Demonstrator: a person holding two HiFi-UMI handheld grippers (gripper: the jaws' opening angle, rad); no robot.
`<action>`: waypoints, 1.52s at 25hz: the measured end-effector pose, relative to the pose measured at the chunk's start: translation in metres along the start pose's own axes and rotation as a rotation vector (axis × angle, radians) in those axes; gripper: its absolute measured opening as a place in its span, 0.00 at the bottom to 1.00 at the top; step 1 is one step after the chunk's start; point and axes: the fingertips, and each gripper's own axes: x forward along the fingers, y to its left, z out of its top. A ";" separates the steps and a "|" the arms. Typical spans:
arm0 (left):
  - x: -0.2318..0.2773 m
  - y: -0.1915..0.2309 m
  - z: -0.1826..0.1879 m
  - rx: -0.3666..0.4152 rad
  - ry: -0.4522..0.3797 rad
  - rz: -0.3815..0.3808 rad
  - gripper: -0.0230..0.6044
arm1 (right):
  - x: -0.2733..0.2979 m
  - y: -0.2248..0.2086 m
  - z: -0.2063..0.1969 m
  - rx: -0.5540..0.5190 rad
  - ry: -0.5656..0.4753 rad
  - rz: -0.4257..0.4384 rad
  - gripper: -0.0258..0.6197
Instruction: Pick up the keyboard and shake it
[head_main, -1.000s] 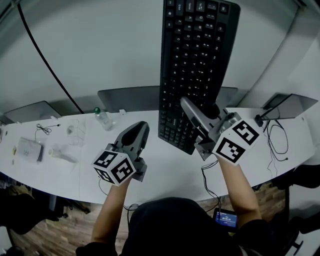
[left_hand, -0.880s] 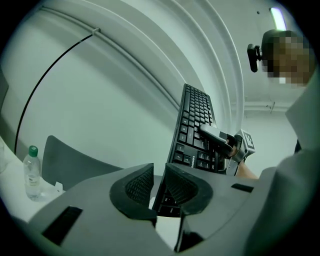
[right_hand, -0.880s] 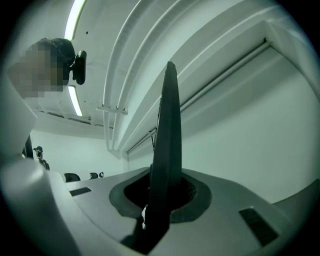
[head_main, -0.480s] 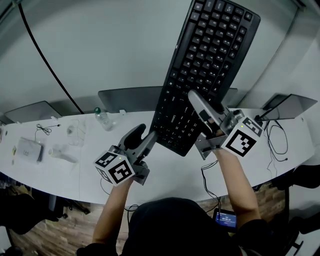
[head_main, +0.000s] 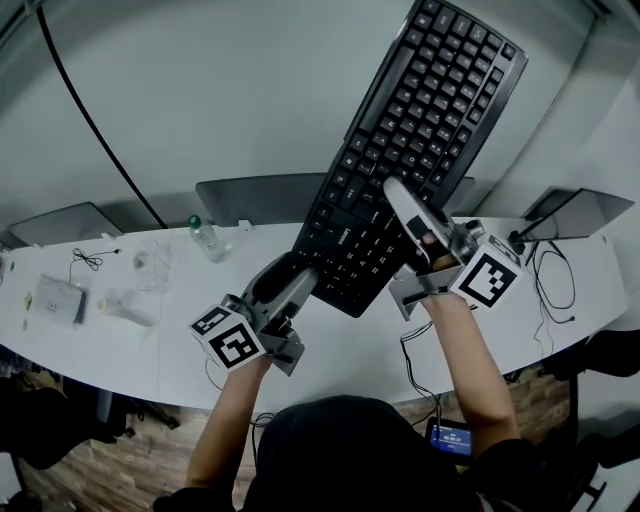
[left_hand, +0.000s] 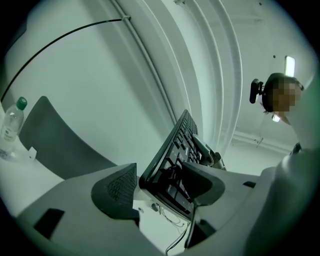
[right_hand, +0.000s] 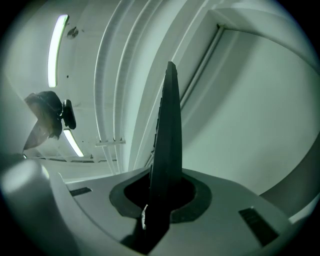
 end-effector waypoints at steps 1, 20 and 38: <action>-0.001 -0.001 0.000 -0.014 -0.010 -0.011 0.49 | -0.001 0.000 0.001 0.019 -0.012 0.006 0.17; 0.024 -0.047 0.004 -0.141 -0.093 -0.191 0.49 | -0.004 -0.009 -0.001 0.232 -0.105 0.061 0.17; 0.013 -0.054 0.022 -0.226 -0.202 -0.297 0.18 | -0.011 -0.018 -0.007 0.343 -0.154 0.080 0.17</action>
